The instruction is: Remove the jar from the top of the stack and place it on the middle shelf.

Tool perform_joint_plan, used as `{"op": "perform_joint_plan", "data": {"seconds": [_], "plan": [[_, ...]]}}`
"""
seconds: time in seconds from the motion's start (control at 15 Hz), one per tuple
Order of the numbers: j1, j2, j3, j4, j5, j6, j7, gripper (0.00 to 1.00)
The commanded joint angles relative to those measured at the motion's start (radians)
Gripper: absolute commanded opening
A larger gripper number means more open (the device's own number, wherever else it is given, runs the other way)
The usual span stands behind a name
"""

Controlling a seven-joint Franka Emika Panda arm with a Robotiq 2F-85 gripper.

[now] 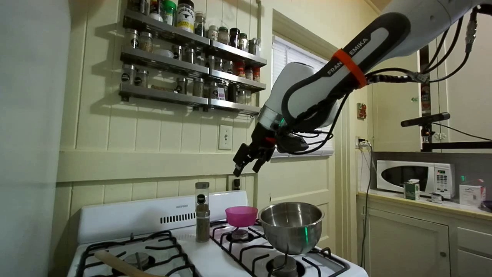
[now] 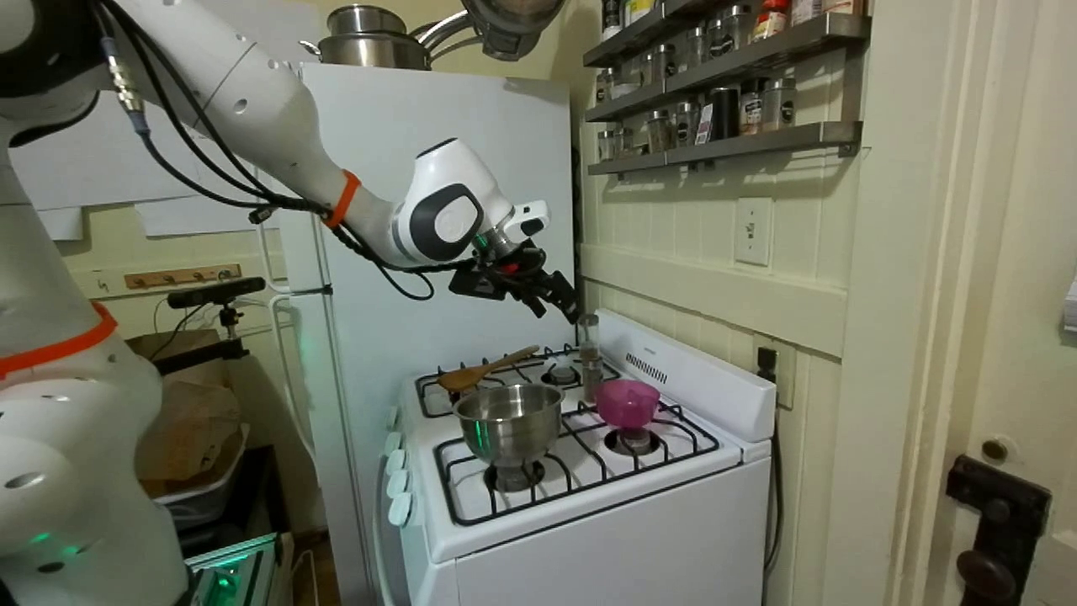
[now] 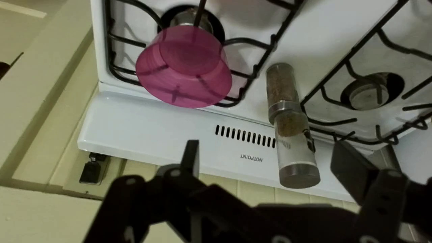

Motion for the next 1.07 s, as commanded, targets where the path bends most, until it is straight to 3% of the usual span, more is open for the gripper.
{"op": "perform_joint_plan", "data": {"seconds": [0.0,0.53,1.0], "plan": [[-0.028,0.101,0.027,0.016,-0.062,0.159,0.057,1.0],[-0.02,0.227,0.021,0.083,-0.141,0.232,0.147,1.0],[0.01,0.307,0.029,0.137,-0.135,0.25,0.102,1.0]]}}
